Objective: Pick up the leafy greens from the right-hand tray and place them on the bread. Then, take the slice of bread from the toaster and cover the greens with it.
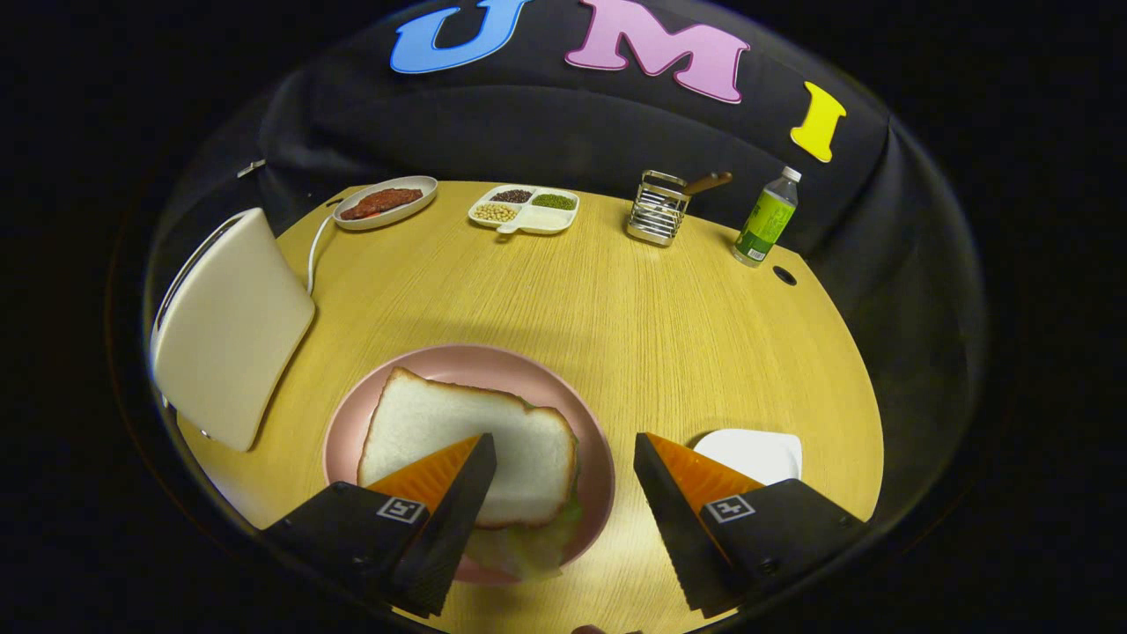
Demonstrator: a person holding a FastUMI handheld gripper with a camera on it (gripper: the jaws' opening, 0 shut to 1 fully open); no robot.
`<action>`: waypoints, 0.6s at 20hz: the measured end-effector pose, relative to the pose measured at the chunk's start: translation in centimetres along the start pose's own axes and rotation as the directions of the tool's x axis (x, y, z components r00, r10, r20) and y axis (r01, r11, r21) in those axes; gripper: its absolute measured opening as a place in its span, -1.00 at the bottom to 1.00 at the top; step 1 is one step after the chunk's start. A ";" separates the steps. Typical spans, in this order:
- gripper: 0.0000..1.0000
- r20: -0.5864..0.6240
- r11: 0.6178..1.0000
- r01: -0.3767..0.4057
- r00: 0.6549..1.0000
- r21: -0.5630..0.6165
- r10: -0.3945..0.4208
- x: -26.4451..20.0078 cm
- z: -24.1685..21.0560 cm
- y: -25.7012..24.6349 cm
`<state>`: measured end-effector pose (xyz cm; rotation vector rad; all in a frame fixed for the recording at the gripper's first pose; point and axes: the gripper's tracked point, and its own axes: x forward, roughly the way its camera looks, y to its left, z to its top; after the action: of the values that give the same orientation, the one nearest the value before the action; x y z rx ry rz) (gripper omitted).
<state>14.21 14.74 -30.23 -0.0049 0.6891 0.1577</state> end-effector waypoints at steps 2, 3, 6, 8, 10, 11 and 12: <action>0.98 0.025 1.000 0.001 1.000 -0.003 -0.001 -0.9 0.7 -0.6; 0.98 0.039 1.000 -0.011 0.999 0.005 0.011 -1.7 1.1 -0.5; 0.97 0.122 1.000 -0.018 0.992 0.014 0.016 -4.7 3.1 -1.7; 0.97 0.191 1.000 -0.021 0.981 0.017 0.017 -7.2 4.9 -2.5; 0.97 0.262 1.000 -0.015 0.965 0.014 0.011 -10.0 7.0 -3.8; 0.97 0.300 1.000 -0.011 0.954 0.014 0.007 -11.5 8.1 -4.5; 0.97 0.335 1.000 -0.005 0.942 0.016 0.000 -13.1 9.1 -5.2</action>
<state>10.76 8.25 -15.13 0.0381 0.3499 0.1509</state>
